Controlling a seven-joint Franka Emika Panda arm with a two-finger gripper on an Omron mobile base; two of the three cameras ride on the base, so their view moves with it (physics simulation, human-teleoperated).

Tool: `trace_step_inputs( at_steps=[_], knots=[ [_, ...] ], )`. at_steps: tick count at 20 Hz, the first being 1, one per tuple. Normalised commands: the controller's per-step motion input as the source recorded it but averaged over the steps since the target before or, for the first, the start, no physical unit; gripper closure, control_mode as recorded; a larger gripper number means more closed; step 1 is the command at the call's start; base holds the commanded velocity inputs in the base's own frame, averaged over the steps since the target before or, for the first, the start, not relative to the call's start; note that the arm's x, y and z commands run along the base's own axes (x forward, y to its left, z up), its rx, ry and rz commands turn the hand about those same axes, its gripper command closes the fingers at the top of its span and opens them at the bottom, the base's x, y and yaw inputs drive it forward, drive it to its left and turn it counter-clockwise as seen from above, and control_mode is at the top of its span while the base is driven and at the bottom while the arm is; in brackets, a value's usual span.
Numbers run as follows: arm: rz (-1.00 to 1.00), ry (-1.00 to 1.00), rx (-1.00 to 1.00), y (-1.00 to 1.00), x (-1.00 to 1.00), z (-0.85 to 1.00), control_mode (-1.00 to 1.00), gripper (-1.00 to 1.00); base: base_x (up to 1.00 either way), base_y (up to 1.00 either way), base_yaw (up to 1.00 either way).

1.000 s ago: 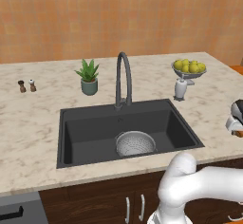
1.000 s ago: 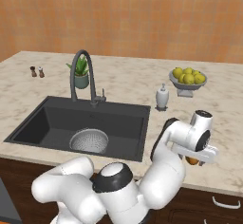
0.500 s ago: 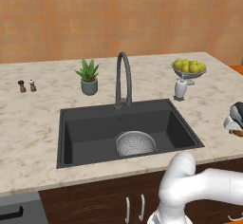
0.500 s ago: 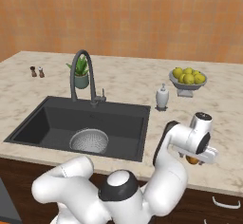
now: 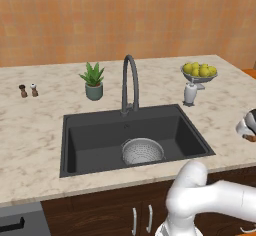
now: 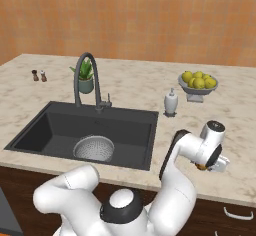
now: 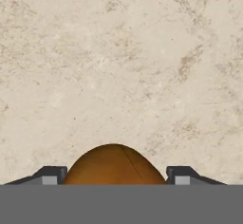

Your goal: Put the colander in the sink, put the peach in the colander, and turn on the sink faucet and pour water over the colander.

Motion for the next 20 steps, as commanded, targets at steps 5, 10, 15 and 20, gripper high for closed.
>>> trace_step_inputs(
  at_steps=[5,10,15,20],
  knots=[
    [0.01,-0.05,-0.14,0.95,-0.07,0.79,-1.0,1.0,0.0,0.0,0.0],
    [0.07,0.03,-0.11,1.0,0.0,0.63,-1.0,1.0,0.0,0.0,0.0],
    [0.28,-0.01,-0.05,0.99,0.04,0.19,-1.0,1.0,0.0,0.0,0.0],
    [0.3,-0.01,-0.08,1.0,0.17,0.02,-1.0,1.0,0.0,0.0,0.0]
  ],
)
